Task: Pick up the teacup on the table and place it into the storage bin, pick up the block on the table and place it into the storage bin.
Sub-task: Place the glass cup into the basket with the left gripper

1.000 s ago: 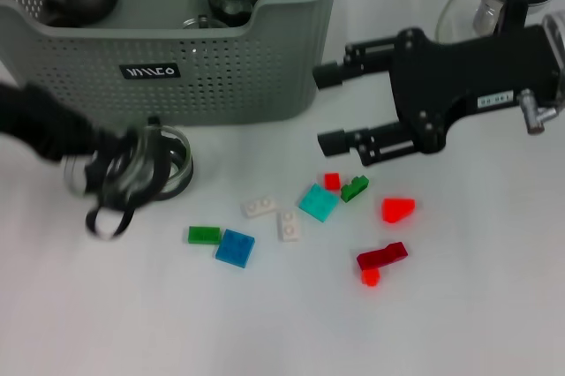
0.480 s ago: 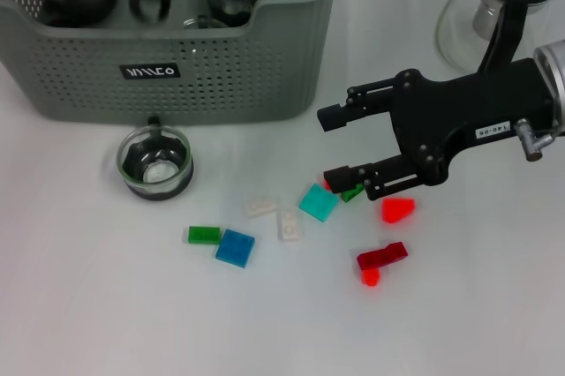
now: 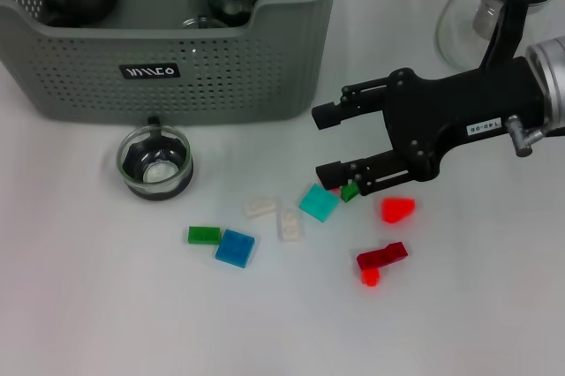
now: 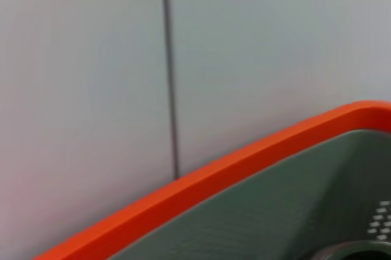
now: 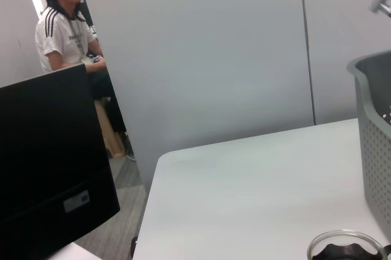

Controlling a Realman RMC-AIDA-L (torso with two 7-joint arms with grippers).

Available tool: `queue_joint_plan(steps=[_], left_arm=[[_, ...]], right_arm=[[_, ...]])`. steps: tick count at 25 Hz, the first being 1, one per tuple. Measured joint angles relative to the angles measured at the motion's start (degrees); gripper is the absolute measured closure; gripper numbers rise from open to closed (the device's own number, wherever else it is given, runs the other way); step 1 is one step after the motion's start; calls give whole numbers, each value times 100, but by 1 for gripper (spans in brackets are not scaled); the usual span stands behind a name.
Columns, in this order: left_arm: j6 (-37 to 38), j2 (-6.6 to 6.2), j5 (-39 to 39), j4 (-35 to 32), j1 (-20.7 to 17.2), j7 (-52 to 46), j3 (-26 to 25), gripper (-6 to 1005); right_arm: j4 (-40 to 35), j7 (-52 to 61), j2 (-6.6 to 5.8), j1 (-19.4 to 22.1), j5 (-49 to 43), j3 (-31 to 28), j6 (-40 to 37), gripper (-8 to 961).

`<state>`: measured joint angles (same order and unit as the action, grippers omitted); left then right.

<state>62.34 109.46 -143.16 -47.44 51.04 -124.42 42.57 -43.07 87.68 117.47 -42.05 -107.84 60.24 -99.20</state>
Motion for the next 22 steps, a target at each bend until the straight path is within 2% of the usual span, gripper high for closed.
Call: queue_joint_plan(steps=[3, 4, 5, 6, 8, 10, 13, 17, 22], left_arm=[[-535, 84, -180, 315, 89, -12, 197, 939], [-793, 178, -338, 416, 132, -28, 259, 939], [-862, 209, -383, 442, 143, -33, 276, 938], [-1101, 327, -542, 492, 164, -40, 334, 938], [-1212, 377, -621, 510, 176, -41, 363, 938], [-1411, 498, -797, 563, 214, -45, 440, 938], [-1595, 610, -1053, 636, 269, -58, 512, 937], [-1664, 700, -1259, 671, 324, -81, 536, 937], [-1637, 694, -1280, 682, 328, -139, 539, 936]], right_arm=[[0, 10, 2, -6, 0, 0, 27, 182], [0, 11, 6, -8, 0, 3, 50, 182], [0, 11, 11, -11, 0, 9, 74, 182], [9, 11, 16, -15, 0, 19, 132, 182], [31, 6, 18, -16, 0, 24, 160, 182], [86, -15, 20, -24, 0, 29, 199, 182], [135, -33, 21, -36, 0, 31, 224, 182], [141, -37, 15, -30, 0, 32, 246, 183], [141, -51, 22, -11, 0, 32, 257, 183]])
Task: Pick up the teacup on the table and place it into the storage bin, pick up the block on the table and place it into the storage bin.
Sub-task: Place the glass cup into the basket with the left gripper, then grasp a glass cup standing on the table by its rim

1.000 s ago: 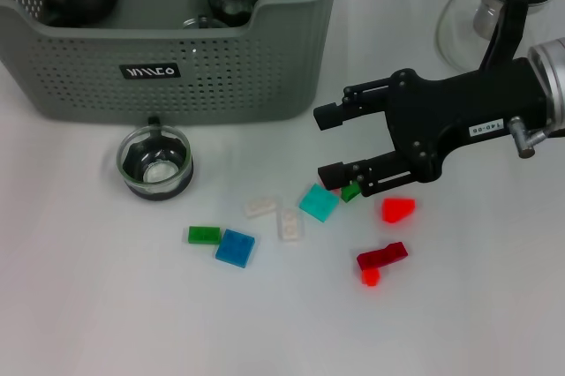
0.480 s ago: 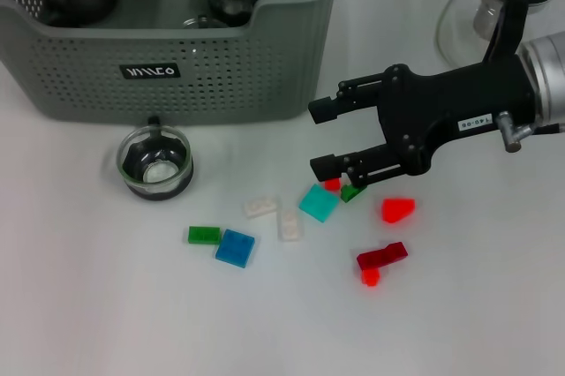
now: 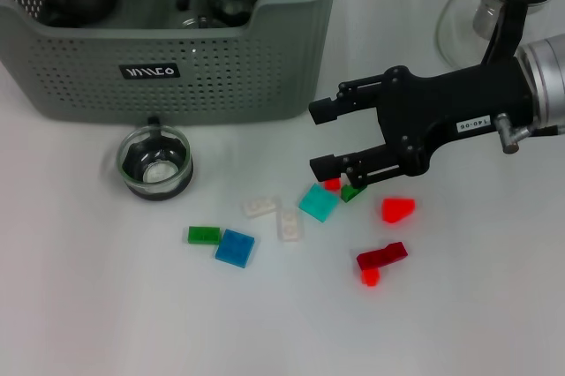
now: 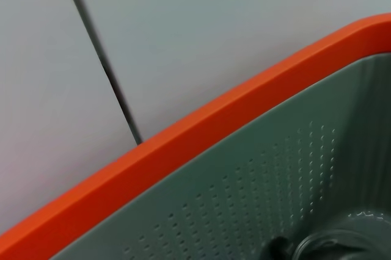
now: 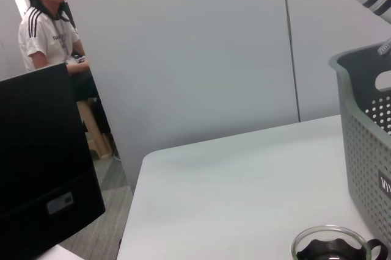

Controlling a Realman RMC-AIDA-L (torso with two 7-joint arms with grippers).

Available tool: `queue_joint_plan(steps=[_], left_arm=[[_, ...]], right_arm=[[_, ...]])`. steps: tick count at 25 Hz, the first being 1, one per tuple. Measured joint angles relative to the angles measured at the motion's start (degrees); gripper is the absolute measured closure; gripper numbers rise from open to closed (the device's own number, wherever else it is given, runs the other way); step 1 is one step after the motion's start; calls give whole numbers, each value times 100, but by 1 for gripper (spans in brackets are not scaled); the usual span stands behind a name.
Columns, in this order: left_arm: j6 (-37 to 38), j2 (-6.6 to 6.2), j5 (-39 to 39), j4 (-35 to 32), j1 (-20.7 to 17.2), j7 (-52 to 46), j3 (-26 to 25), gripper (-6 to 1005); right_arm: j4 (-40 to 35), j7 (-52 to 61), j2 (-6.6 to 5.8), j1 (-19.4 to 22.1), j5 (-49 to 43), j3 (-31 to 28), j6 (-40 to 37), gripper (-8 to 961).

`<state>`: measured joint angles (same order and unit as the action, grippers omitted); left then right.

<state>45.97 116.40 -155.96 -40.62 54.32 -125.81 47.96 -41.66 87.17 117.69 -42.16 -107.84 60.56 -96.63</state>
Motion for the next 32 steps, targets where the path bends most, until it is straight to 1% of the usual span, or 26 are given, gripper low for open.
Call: queue_joint_plan(steps=[5, 8, 15, 18, 21, 22, 23, 25, 27, 29, 30, 32], left_arm=[[-14, 4, -24, 10, -65, -1, 2, 859], [-28, 5, -26, 52, -74, 8, 3, 631], [5, 0, -32, 43, -98, -3, -11, 524], [108, -7, -30, -243, -179, -157, -70, 478], [464, -28, 52, -908, -368, -516, -110, 455], [842, -25, 177, -1510, -527, -675, -163, 450], [842, -25, 177, -1510, -527, -675, -163, 446], [1263, -8, 480, -2133, -734, -697, -236, 438], [1656, -22, 888, -2568, -917, -639, -321, 363], [2371, -112, 1750, -2980, -1159, -400, -456, 288], [2660, -161, 2069, -3028, -1223, -280, -514, 250], [3469, -276, 2833, -3057, -1373, 90, -647, 194]], right_arm=[[0, -7, 2, 25, 0, -4, 10, 183], [0, -7, 1, 32, 0, -4, 13, 182], [0, -10, -1, 36, 0, 0, 13, 182], [0, -15, -3, 46, 0, 0, 14, 182], [-1, -16, -17, 50, 0, 0, 13, 182], [0, -16, -23, 51, 1, 0, 13, 182], [0, -16, -29, 53, 1, 0, 14, 182], [0, -20, -37, 58, 0, -2, 29, 182], [3, -24, -43, 59, 0, -12, 64, 182], [4, -34, -50, 59, 0, -18, 74, 182], [8, -44, -53, 59, 0, -20, 82, 182], [35, -75, -58, 60, 0, -25, 100, 182]])
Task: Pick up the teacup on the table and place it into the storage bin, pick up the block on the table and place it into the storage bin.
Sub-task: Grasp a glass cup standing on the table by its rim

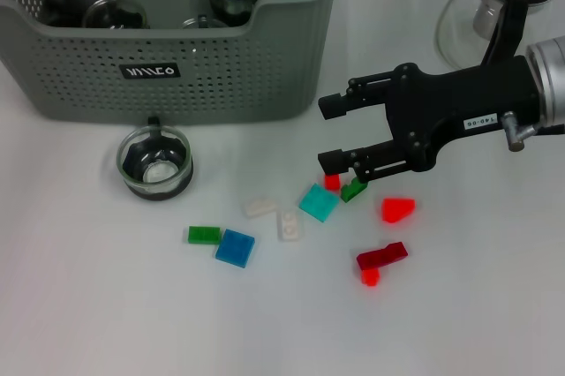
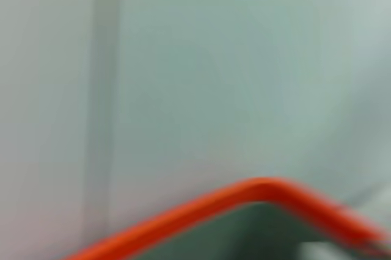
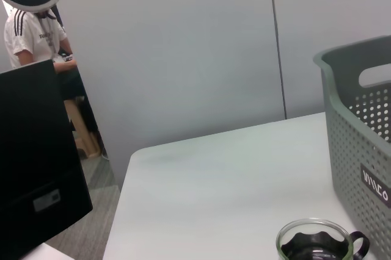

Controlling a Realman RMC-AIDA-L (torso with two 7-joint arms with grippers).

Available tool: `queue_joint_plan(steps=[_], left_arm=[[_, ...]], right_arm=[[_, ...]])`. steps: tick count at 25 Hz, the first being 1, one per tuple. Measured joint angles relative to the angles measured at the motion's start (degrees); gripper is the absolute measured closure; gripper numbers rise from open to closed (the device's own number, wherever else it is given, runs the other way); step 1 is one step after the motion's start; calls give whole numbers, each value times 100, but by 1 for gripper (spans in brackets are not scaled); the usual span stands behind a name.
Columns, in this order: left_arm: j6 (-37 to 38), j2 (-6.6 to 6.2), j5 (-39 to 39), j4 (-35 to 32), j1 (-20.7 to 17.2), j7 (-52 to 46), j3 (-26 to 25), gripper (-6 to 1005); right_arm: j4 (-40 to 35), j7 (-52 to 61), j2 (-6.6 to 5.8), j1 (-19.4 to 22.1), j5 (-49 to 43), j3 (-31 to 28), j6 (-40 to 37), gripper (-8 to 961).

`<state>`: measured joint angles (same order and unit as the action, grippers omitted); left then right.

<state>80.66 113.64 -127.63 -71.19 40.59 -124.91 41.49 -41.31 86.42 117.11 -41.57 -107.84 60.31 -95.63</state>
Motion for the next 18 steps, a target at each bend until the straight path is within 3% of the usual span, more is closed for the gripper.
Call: queue_joint_plan(steps=[4, 9, 14, 18], left_arm=[[1654, -88, 835, 112, -212, 861, -230, 109], [3093, 23, 931, 69, -414, 1636, -371, 108], [3470, 205, 922, -61, -625, 2077, -280, 109], [3508, 173, 764, -96, -743, 2155, 155, 109]], right_arm=[[34, -20, -8, 0, 0, -24, 32, 182], [41, -21, -8, -20, 0, -29, 79, 182], [44, -13, -5, -53, 0, -29, 192, 182], [53, 38, 10, -78, 26, -29, 248, 182]])
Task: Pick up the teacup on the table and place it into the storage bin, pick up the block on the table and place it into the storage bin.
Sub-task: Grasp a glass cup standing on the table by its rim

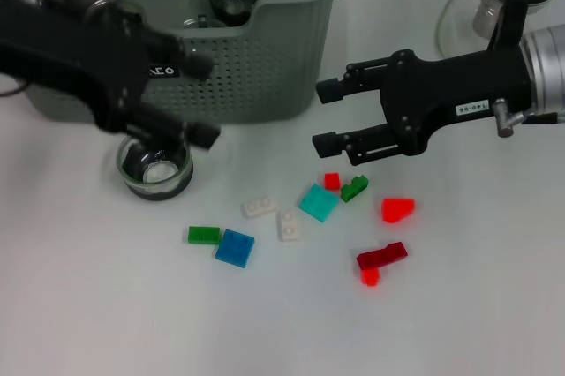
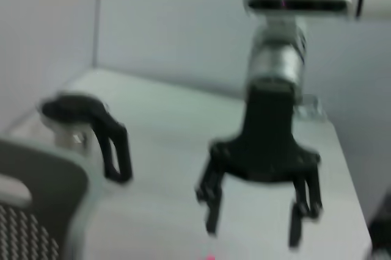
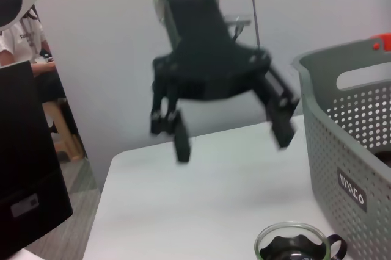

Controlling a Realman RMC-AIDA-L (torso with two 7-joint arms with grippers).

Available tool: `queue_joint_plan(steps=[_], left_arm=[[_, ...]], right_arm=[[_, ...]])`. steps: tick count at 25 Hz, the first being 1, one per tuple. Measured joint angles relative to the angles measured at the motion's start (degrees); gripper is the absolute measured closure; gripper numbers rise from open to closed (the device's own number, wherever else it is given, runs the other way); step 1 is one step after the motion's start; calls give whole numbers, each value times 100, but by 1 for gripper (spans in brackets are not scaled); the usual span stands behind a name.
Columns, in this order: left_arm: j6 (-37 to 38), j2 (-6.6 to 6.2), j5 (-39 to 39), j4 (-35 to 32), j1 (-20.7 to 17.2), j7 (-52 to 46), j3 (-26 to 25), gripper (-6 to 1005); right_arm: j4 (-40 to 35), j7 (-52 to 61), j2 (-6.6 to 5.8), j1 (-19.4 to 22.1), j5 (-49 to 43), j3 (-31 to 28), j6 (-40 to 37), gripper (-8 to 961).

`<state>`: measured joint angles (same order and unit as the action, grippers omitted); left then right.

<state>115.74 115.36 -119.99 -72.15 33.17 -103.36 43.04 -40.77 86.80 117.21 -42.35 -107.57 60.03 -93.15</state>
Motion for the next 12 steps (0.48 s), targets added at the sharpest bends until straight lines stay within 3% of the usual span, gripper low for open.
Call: queue_joint_plan(steps=[12], left_arm=[[-348, 52, -1253, 91, 128, 666, 843, 112]], right_arm=[[286, 65, 39, -232, -9, 47, -20, 183]])
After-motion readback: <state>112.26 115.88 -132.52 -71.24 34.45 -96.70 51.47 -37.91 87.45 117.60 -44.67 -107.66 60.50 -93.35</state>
